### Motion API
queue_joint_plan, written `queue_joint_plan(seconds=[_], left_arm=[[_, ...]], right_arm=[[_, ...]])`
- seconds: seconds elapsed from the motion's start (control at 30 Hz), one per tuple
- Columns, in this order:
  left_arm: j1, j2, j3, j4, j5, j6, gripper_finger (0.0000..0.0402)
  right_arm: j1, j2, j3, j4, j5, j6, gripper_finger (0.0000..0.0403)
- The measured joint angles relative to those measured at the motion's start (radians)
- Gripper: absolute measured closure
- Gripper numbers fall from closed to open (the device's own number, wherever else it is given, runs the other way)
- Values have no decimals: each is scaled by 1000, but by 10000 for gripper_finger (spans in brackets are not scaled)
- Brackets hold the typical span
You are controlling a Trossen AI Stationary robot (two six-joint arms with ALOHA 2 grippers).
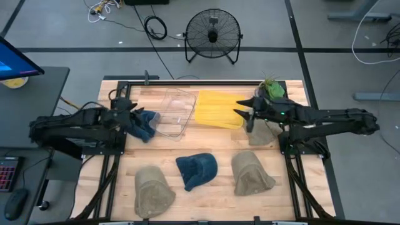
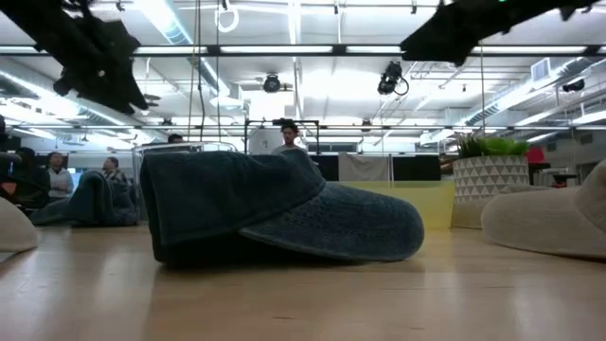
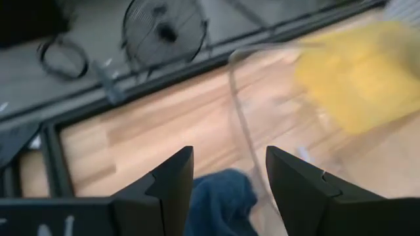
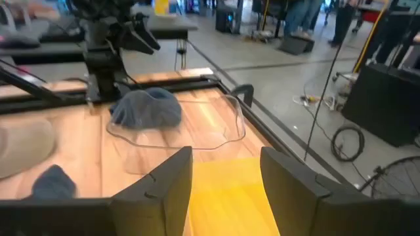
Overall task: Pick & Place hat
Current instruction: Put the top blue cap into the transparent bin
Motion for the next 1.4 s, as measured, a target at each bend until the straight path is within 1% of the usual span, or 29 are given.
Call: queue_joint_plan(seconds=[0.2, 0.27, 0.37, 0.5, 0.7, 0.97, 1.27, 1.33, 1.4], left_arm=[[204, 163, 1, -52, 133, -11, 207], [259, 208, 1, -66, 153, -10, 207], [321, 257, 1, -77, 191, -9, 207], [369, 291, 1, -83, 315, -2, 207], [380, 342, 1, -97, 359, -9, 207], [378, 439, 1, -107, 362, -41, 207], [341, 560, 2, -106, 383, -64, 208], [333, 583, 3, -103, 383, -54, 214], [325, 599, 4, -102, 381, -38, 232]], right_arm=[[-36, 163, 88, -2, -4, -7, 217], [-43, 206, 108, -3, -4, -10, 217], [-51, 255, 134, -10, -4, -22, 217], [-51, 295, 150, -16, -4, -37, 217], [-51, 319, 151, -22, -4, -37, 217], [-51, 329, 151, -35, -5, -21, 218], [-51, 329, 151, -76, -5, 20, 218], [-51, 329, 151, -79, -5, 27, 218], [-51, 329, 151, -79, -5, 28, 218]])
